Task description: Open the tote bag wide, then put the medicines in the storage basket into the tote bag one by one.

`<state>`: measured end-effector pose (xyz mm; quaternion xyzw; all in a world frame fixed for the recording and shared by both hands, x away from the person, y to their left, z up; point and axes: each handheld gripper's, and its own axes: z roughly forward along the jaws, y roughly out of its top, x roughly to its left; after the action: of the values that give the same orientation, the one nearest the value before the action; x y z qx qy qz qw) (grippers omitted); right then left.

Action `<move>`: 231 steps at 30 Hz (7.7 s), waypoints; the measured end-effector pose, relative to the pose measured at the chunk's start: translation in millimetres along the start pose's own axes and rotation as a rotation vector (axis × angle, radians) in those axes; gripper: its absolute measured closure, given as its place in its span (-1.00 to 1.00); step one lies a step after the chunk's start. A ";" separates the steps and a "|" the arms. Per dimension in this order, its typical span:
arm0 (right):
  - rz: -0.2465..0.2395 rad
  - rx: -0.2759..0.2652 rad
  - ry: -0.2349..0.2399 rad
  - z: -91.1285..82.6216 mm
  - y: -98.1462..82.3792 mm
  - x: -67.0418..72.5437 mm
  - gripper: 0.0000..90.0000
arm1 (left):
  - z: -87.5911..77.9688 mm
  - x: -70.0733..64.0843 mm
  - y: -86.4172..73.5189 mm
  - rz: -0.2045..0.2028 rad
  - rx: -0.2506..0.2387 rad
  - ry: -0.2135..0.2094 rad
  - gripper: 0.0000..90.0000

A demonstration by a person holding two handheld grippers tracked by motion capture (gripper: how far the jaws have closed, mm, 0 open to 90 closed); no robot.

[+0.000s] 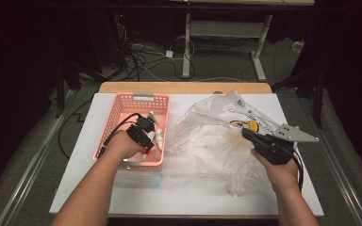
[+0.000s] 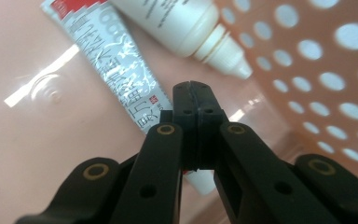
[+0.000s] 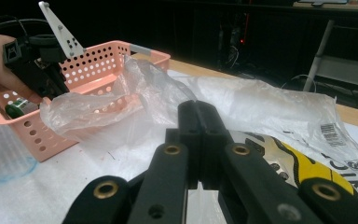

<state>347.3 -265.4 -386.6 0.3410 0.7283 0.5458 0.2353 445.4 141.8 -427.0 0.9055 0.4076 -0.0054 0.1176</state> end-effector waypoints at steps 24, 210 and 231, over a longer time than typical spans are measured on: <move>-0.005 0.002 0.001 -0.1 0.4 0.9 1.00 | -12.5 23.3 -13.9 -0.092 -0.111 0.062 0.24; -0.014 -0.001 0.029 0.7 -2.9 8.1 1.00 | -48.9 -80.9 -94.8 0.036 -0.762 -0.029 0.49; -0.022 -0.002 0.038 1.3 -3.2 8.4 1.00 | -25.3 -118.9 -77.0 0.136 -0.690 -0.098 0.48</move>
<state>342.0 -258.9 -389.8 0.3221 0.7358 0.5504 0.2277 306.9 109.0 -405.9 0.8363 0.3180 0.0969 0.4361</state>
